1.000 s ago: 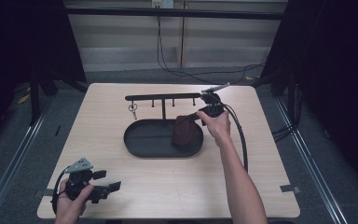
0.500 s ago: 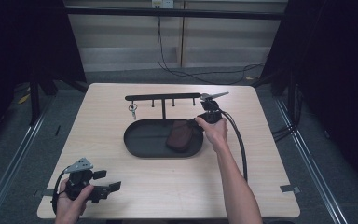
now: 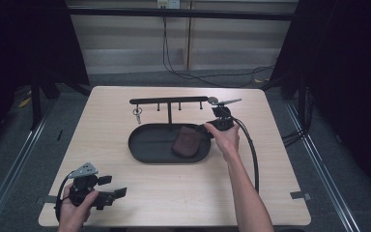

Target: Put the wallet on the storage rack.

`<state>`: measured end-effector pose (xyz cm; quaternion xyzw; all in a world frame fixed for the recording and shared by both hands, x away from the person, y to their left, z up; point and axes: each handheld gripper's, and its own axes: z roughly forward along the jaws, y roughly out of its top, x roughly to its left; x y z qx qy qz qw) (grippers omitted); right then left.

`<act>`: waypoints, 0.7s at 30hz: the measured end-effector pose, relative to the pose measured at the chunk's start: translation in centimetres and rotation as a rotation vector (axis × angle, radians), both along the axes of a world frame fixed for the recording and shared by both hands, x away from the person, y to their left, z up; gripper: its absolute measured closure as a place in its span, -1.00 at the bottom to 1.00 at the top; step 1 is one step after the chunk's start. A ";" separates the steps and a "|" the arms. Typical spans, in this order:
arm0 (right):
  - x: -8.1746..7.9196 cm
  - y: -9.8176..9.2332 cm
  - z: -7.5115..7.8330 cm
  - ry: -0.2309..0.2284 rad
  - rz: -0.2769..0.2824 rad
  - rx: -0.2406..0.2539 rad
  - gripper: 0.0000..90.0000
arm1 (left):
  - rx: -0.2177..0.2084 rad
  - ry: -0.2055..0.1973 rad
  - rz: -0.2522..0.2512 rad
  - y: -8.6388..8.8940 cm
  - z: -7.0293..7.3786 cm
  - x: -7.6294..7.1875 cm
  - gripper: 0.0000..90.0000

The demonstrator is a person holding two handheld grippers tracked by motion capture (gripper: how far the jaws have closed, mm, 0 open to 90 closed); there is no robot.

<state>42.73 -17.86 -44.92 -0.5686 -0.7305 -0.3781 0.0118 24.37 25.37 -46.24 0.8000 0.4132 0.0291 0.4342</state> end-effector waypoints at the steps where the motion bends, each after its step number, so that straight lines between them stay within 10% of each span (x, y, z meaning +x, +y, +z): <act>1: 0.0 0.0 0.0 0.000 0.000 0.000 0.14 | -0.001 0.001 0.003 0.0 0.0 0.0 -0.62; 21: -4.1 -2.0 2.6 -0.128 0.022 -0.048 -0.56 | -0.027 -0.003 0.010 0.1 -0.1 0.0 -0.62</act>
